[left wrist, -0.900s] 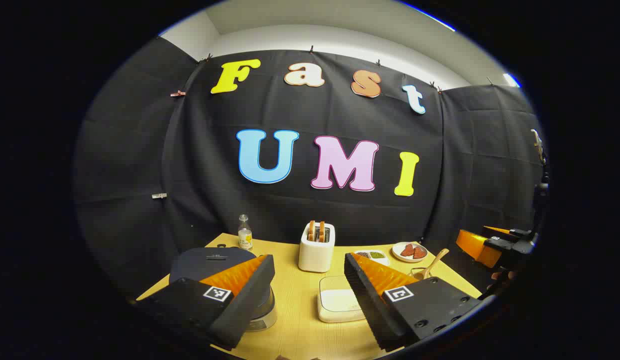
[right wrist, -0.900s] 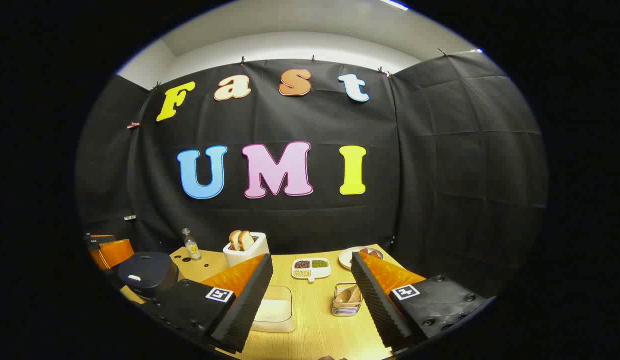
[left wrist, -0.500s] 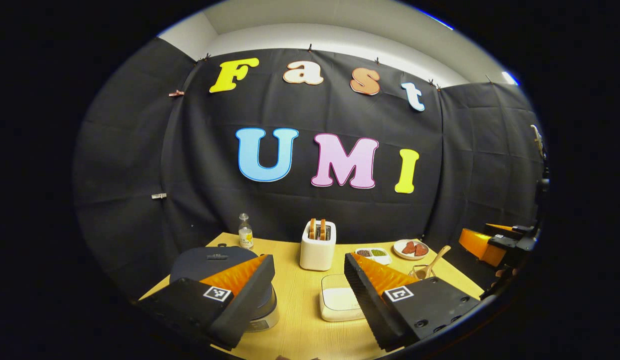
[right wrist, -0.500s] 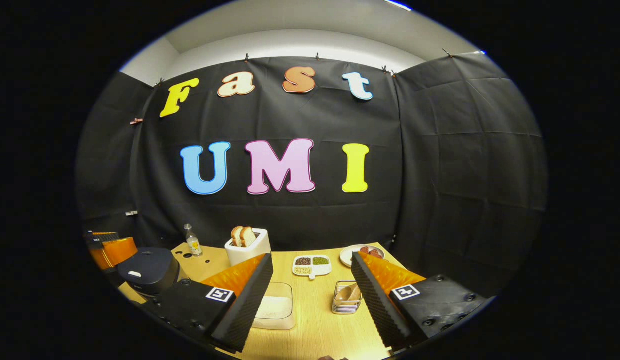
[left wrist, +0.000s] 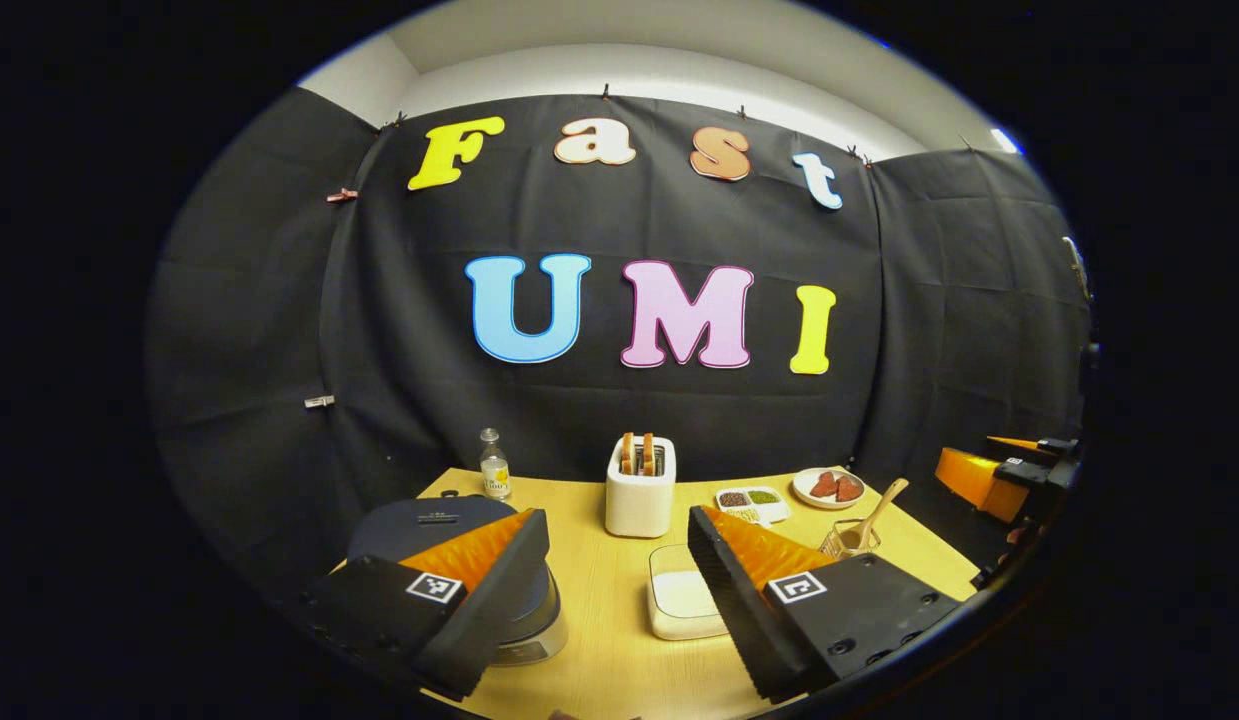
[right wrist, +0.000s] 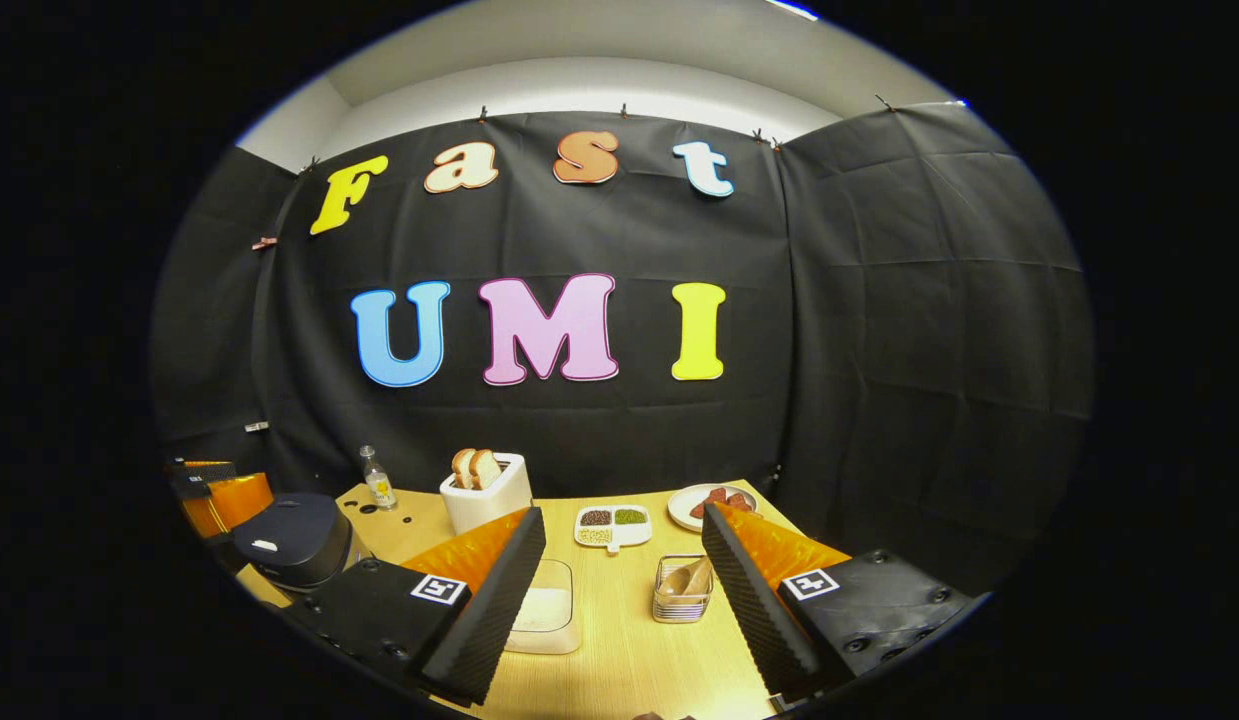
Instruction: Close the left gripper, press the button to open the rice cooker; take a wooden spoon from the chopstick holder with the right hand, scoop a spoonful of rice and pour it into the rice cooker, then put the wooden spoon back into the chopstick holder.
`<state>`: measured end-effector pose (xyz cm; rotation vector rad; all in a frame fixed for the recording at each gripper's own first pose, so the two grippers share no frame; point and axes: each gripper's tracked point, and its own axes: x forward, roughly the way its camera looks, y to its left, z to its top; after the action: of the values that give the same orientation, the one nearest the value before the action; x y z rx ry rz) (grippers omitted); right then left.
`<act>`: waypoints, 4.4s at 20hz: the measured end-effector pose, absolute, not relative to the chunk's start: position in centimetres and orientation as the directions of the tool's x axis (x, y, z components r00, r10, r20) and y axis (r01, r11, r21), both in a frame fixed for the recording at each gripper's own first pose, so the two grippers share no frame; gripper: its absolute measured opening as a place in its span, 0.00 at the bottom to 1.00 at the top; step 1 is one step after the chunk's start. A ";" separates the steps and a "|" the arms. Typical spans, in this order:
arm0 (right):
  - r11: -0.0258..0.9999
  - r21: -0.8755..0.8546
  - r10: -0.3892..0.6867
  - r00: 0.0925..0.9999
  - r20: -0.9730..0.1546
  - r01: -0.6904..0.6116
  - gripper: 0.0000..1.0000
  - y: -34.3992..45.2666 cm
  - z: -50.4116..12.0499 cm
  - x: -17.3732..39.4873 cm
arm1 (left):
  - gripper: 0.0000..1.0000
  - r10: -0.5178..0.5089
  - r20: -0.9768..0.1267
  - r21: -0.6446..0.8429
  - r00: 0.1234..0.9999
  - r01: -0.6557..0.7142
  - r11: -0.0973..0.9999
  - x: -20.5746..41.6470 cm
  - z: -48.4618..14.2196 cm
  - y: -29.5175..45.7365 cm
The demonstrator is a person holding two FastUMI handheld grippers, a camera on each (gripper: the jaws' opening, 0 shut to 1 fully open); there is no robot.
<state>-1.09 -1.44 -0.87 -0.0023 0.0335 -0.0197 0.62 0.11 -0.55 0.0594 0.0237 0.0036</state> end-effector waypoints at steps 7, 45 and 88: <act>1.000 0.003 -0.014 0.999 -0.048 0.014 0.95 -1.7 -1.4 -0.8 | 0.95 0.076 -0.018 0.041 0.997 -0.076 0.996 1.2 -0.2 3.5; 0.993 -0.031 -0.116 0.970 -0.216 0.112 0.99 -0.4 -7.9 -10.5 | 0.07 -0.015 -0.377 -0.118 0.926 -0.032 0.993 3.3 -14.1 16.2; 0.980 0.149 -0.065 0.926 -0.373 0.129 0.99 -14.7 -17.4 17.7 | 0.97 0.400 -0.173 0.048 0.900 -0.398 0.916 -0.2 -5.8 4.2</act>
<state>17.68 -14.70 -17.44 0.1728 0.3755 -0.1000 -0.21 4.16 -5.75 0.0120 0.1818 0.4125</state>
